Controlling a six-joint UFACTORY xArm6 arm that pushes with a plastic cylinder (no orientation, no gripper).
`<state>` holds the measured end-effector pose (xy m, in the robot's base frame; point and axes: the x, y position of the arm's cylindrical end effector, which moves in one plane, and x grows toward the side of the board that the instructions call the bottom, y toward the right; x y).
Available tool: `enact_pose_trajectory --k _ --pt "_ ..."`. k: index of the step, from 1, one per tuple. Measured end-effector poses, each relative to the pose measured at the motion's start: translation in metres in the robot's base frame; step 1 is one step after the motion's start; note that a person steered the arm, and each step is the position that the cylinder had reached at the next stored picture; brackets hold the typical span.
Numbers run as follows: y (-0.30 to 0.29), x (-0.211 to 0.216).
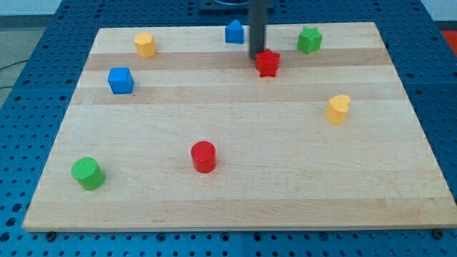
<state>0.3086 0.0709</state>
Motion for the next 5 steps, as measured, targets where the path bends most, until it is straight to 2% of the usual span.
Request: enact_pose_trajectory --k 1,2,3,5 --pt "0.042 0.087" --pt "0.056 0.14" --pt "0.06 0.175" --pt "0.05 0.21"
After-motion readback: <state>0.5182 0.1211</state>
